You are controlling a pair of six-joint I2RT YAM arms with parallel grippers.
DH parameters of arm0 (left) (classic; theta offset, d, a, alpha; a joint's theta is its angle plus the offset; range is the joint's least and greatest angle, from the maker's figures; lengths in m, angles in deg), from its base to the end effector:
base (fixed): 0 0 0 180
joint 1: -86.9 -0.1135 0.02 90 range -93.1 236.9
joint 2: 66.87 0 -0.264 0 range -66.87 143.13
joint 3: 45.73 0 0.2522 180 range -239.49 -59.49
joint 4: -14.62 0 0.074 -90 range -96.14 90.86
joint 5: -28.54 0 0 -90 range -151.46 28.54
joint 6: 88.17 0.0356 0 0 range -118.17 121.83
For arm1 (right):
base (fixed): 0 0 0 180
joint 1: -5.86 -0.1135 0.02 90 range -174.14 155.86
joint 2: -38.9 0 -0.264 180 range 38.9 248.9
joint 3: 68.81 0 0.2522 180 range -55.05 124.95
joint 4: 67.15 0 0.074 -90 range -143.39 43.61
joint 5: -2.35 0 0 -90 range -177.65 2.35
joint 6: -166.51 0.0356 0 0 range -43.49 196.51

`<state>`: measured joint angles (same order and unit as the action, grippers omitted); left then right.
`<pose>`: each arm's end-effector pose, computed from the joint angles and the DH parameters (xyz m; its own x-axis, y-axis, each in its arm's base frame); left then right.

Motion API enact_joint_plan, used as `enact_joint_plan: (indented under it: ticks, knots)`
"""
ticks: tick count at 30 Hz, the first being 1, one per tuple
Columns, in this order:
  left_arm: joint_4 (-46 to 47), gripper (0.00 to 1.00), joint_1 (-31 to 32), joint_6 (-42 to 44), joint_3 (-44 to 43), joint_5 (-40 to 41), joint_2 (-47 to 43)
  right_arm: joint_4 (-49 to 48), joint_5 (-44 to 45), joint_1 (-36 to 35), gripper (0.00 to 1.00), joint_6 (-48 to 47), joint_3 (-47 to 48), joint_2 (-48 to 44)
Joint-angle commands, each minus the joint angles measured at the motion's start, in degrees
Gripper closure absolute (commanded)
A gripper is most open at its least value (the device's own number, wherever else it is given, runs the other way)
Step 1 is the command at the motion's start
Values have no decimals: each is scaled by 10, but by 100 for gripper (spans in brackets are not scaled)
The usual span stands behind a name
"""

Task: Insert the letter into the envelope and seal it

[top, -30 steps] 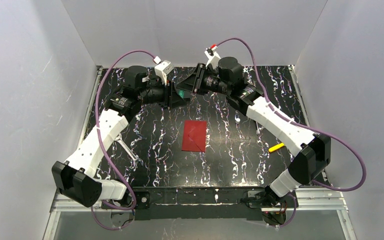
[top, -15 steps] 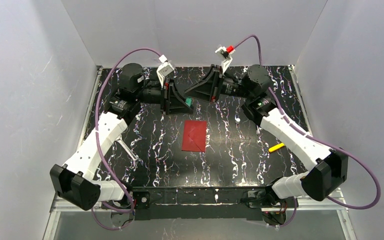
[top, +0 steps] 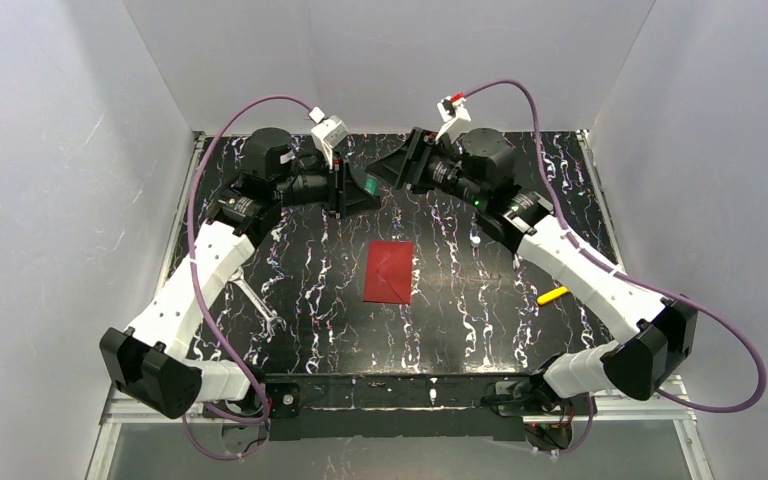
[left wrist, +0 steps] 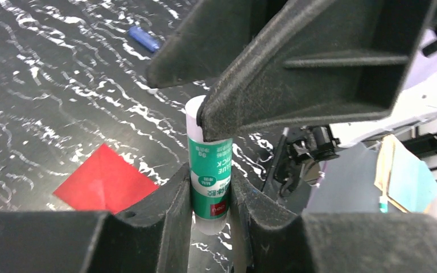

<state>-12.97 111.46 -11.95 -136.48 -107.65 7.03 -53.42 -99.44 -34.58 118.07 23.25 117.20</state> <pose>0.2486 -0.1419 0.4219 -0.3868 -0.0046 -0.9222 0.8654 0.3438 -0.3646 0.2390 0.2133 0.4321 -0.5241 0.4066 -0.7483 -0.5917 0.4581 0.6633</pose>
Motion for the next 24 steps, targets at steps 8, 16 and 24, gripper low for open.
enact_joint_plan:
  ticks: [8,16,24]
  knots:
    - [-48,100,-2,41,5,73,-9,24,78,-29,54,35,46,43]
    - [-48,100,-2,29,5,47,-10,-18,53,-28,99,18,26,24]
    - [65,100,-2,-30,37,-184,-25,-186,-349,-5,99,-85,-18,1]
